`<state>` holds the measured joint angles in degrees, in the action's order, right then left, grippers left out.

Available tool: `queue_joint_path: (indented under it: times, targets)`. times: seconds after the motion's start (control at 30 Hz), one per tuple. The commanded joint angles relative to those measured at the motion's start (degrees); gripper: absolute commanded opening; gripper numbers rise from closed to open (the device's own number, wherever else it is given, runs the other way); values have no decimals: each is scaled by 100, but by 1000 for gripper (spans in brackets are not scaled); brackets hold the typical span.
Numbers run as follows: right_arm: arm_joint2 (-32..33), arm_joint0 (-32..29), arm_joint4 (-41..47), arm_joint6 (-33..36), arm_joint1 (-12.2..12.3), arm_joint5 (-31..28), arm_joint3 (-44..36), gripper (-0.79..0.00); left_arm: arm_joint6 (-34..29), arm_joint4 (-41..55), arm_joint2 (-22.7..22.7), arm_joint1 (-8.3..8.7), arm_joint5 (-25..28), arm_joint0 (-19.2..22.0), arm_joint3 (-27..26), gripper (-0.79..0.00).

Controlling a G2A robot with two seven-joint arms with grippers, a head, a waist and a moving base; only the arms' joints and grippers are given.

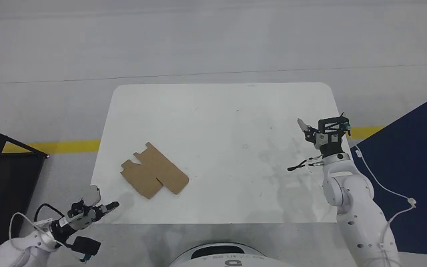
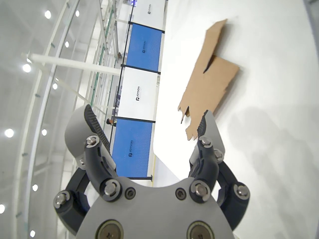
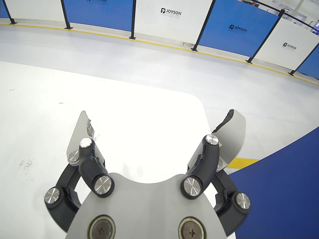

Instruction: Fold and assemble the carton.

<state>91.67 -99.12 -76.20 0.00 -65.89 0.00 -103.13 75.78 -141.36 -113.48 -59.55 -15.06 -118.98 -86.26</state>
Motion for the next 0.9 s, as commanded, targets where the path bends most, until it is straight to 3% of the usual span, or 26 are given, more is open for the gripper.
queue_joint_path:
  times: [0.0, 0.07, 0.13, 0.27, 0.33, 0.43, 0.47, 0.53, 0.73, 0.8, 0.87]
  targets:
    - [0, 0, 0, 0, 0, 0, 0, 0, -106, -315, 149, -6, -383, 29, -35, 0]
    - [0, 0, 0, 0, 0, 0, 0, 0, -270, -510, 200, -10, -752, 81, -119, -111]
    - [0, 0, 0, 0, 0, 0, 0, 0, -537, -879, 274, -17, -1104, 114, -159, -102]
    - [0, 0, 0, 0, 0, 0, 0, 0, -955, -1788, 381, 3, -1151, 133, -283, -142]
    - [0, 0, 0, 0, 0, 0, 0, 0, -1162, -2087, 404, 12, -1013, 106, -376, -49]
    - [0, 0, 0, 0, 0, 0, 0, 0, -1389, -2268, 403, 23, -840, 86, -528, -132]
    - [0, 0, 0, 0, 0, 0, 0, 0, -1448, -2312, 395, 29, -764, 84, -553, -58]
    - [0, 0, 0, 0, 0, 0, 0, 0, -1547, -2422, 406, 39, -615, 88, -594, -15]
    - [0, 0, 0, 0, 0, 0, 0, 0, -1861, -2639, 656, 48, -364, 252, -578, -117]
    - [0, 0, 0, 0, 0, 0, 0, 0, -1903, -2654, 753, 51, -292, 339, -539, -215]
    - [0, 0, 0, 0, 0, 0, 0, 0, -1933, -2680, 831, 58, -263, 427, -486, -262]
